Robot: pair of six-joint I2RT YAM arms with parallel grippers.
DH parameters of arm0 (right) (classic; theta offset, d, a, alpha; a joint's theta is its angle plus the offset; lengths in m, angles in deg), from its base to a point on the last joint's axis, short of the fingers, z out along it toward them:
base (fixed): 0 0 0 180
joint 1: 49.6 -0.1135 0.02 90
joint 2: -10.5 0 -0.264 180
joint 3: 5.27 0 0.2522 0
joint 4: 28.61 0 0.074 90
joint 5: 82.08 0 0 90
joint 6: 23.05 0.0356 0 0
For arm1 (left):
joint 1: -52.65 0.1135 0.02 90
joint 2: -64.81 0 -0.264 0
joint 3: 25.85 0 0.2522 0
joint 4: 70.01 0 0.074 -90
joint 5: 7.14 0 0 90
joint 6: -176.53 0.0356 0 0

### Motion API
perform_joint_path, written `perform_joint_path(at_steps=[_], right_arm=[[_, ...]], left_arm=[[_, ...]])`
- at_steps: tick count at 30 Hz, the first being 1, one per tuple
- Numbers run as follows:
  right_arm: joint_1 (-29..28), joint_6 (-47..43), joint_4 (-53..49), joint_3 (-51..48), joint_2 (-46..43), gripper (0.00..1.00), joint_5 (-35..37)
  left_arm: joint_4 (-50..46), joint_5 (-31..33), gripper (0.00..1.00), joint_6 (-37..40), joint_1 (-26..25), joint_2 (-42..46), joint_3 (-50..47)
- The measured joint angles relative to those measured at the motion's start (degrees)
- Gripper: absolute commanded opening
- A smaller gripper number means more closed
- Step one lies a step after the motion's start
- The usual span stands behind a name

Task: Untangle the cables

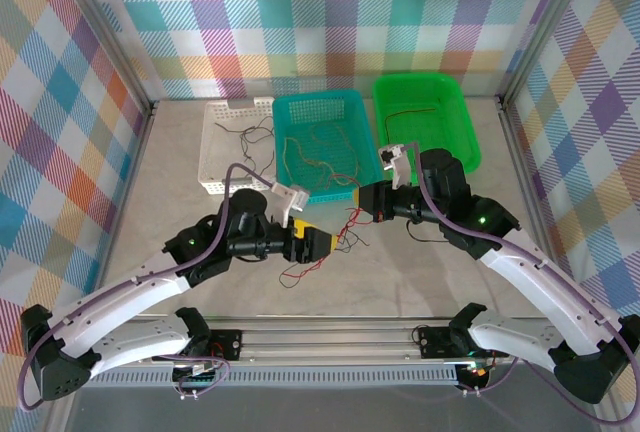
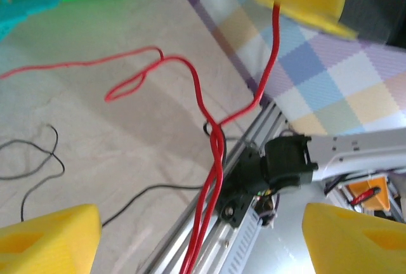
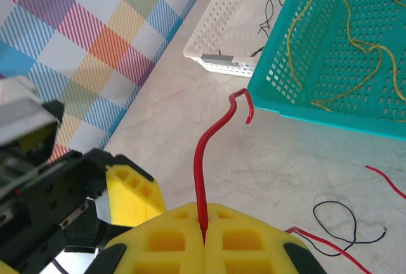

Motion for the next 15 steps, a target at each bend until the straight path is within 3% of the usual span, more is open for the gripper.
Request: perform_joint_path(at_steps=[5,11,13,15], right_arm=[[0.00,0.07,-0.02,0.00,-0.11,0.00,-0.02],[0.00,0.33,0.02,0.00,-0.44,0.00,-0.11],[0.00,0.46,0.04,0.00,-0.52,0.00,-0.33],[0.00,0.48,0.07,0.00,-0.55,0.00,-0.46]], left_arm=[[-1.18,0.85,0.80,1.77,-2.91,-1.53,-0.35],[-0.26,1.18,0.67,2.21,-4.46,-1.97,-1.03],[0.52,1.18,0.58,1.97,-4.85,-2.36,-1.31],[1.33,1.16,0.56,1.99,-5.40,-3.02,-1.42]])
